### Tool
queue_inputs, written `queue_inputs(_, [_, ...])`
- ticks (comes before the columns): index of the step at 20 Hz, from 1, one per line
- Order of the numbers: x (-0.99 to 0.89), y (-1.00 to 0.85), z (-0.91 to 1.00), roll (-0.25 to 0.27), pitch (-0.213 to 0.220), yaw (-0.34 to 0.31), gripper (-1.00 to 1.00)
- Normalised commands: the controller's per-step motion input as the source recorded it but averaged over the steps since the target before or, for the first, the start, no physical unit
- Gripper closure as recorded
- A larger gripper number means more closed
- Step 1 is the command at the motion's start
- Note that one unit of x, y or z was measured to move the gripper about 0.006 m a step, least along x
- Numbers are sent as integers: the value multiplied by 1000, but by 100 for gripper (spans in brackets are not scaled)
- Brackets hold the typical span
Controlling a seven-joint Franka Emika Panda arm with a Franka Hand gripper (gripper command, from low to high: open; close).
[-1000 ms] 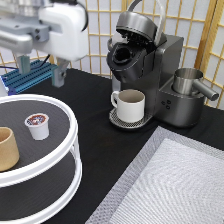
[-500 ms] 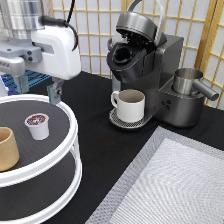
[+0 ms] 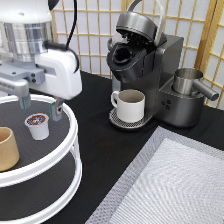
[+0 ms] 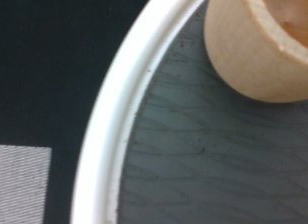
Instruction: Make coffee
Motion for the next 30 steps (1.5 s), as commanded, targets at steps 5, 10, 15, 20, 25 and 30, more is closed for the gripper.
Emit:
queue_inputs(5, [-192,-43,-279,3,-31,11,-100])
queue_inputs(10, [-112,33,-112,0,-38,33,100])
queue_inputs(15, [-4,41,10,0,-49,37,100])
queue_inputs(20, [-83,-1,-39,1,-57,45,100])
queue_inputs(25, [-191,-66,-107,26,-67,69,100])
queue_inputs(30, [-149,-5,143,17,-75,60,100])
